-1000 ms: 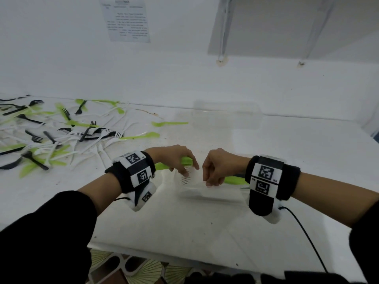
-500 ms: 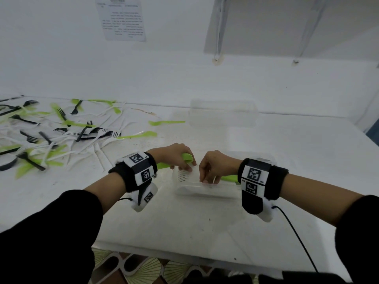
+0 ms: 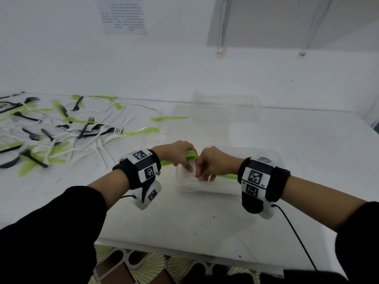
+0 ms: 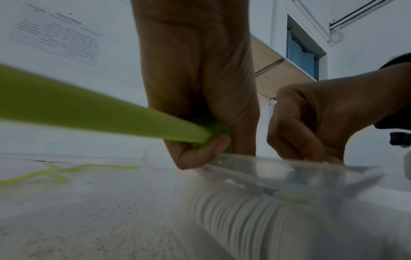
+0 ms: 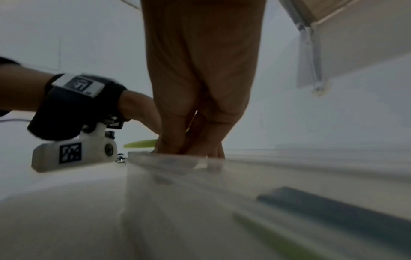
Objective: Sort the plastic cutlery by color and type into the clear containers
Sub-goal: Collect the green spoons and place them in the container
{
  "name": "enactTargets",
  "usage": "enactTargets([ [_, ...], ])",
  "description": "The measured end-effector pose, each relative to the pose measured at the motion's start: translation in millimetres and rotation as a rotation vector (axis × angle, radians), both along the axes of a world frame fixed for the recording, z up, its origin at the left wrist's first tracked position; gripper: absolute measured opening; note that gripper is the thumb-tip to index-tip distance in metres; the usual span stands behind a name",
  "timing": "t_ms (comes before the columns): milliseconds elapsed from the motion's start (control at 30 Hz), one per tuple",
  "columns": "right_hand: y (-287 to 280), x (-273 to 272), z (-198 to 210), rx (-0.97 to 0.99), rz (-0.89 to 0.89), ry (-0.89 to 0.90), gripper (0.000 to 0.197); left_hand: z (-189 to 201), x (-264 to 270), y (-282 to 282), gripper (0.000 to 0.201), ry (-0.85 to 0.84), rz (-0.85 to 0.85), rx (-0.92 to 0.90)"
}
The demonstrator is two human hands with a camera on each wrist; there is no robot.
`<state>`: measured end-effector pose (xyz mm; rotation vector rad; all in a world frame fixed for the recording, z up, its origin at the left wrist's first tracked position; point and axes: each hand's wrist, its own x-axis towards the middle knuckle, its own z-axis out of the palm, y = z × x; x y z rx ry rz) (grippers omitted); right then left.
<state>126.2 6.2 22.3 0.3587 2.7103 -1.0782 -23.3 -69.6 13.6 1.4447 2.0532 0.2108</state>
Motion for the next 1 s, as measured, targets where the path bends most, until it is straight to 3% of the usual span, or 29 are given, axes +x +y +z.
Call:
enactTargets([
  [133,-9.6,-2.6,-11.3,0.257,0.072,0.080,0.013,0.5,0.9,0.3,0.048,-0.017,-0.006,0.017],
  [400,0.0,3.2,-27.0,0.296,-0.086,0.024,0.007,1.0,1.7,-1.6,0.024,-0.050,-0.040,0.043],
  [533,-0.7,5.1,-24.3,0.355,-0.087,-0.038,0.024,-0.7,-0.5,-0.6,0.024,-0.044,-0.039,0.033],
  [600,0.3,7.1,-23.1,0.324,-0.070,-0.032,0.013,1.5,-0.6,-0.9,0.026,-0.038,-0.048,0.029],
  [700,7.3,10.5,-21.9,0.188,-0.148,0.022,0.012,6.4,1.7,-1.9,0.039,-0.005,-0.074,0.022],
  [800,16.0,18.0,-15.9,-0.021,-0.354,0.207,0.027,11.7,6.9,-2.5,0.070,0.030,-0.066,0.037],
  [933,23.5,25.8,0.1,0.066,-0.323,0.464,0.040,23.9,21.7,0.8,0.103,0.031,-0.108,0.170],
  [1000,23.5,29.0,3.9,0.120,-0.270,0.557,0.038,30.2,32.2,6.7,0.115,-0.050,-0.152,0.242],
])
